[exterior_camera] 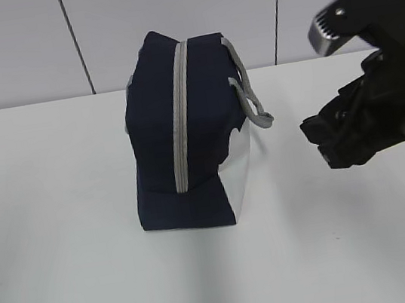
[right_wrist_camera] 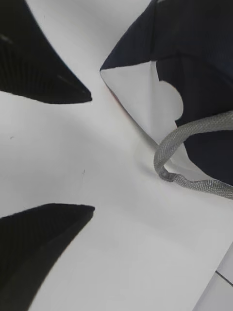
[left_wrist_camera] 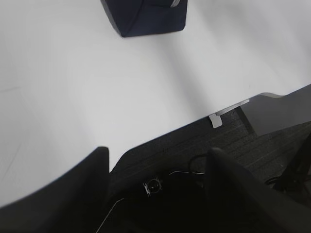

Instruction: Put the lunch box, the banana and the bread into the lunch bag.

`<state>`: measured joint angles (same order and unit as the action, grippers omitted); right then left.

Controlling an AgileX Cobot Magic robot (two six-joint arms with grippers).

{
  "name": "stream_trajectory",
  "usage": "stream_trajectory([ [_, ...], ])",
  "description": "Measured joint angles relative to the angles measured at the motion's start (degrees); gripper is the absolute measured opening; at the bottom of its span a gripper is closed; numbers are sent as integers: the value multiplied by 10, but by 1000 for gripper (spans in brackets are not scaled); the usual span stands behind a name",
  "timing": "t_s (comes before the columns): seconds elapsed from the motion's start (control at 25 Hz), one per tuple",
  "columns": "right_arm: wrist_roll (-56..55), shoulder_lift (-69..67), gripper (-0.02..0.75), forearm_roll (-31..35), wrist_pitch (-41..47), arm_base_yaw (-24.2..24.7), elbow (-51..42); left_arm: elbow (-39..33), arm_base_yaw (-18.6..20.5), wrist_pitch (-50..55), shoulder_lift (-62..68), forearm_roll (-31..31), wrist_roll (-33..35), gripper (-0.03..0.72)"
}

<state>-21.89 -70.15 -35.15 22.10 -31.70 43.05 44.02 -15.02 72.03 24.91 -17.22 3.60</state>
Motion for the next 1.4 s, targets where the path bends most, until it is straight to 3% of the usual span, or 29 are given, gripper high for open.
stream_trajectory([
  [0.24,258,114,477,283,68,0,0,0,0,4,-28,0,0,434],
  [0.4,320,180,477,376,132,0,0,0,0,5,-59,0,0,434],
  [0.84,322,404,477,395,314,0,-31,-2,0,12,-119,44,0,434],
  [1.04,270,482,477,387,386,0,-78,-46,0,13,-134,57,0,434],
  [1.4,245,535,479,356,421,0,-143,-111,0,9,-142,71,0,434],
])
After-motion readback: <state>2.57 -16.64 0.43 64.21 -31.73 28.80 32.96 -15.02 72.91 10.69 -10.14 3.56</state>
